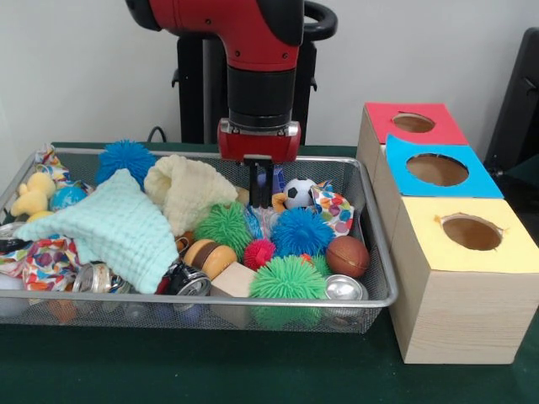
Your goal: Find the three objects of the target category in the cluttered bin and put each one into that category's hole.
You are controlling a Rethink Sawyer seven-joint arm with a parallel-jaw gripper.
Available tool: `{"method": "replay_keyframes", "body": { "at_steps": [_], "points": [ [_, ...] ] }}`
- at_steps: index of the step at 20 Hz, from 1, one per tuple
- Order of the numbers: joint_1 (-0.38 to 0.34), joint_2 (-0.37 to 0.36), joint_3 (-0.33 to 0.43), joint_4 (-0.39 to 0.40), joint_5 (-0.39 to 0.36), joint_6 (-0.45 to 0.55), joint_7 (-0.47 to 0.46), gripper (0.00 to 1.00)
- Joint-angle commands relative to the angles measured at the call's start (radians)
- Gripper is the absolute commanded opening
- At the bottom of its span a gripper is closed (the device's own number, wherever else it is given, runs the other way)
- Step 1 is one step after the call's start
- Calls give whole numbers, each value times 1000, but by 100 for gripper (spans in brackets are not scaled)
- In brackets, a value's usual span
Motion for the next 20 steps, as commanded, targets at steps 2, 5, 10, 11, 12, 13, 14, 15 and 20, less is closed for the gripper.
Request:
{"method": "replay_keyframes", "body": {
  "at_steps": [2,5,10,11,12,13,14,15,20],
  "points": [
    [2,-69,48,47,18,145,77,0],
    [-26,-57,72,70,1,64,90,100],
    [-14,1,47,22,-3,64,89,100],
    [-4,6,32,21,-7,57,96,100],
    [-1,13,27,19,-9,53,98,100],
    [-6,21,30,21,-11,45,98,100],
    [-11,30,30,19,-15,37,95,100],
    [-16,40,31,15,-19,31,92,100],
    [-24,115,28,-32,-35,-15,84,100]
  ]
}}
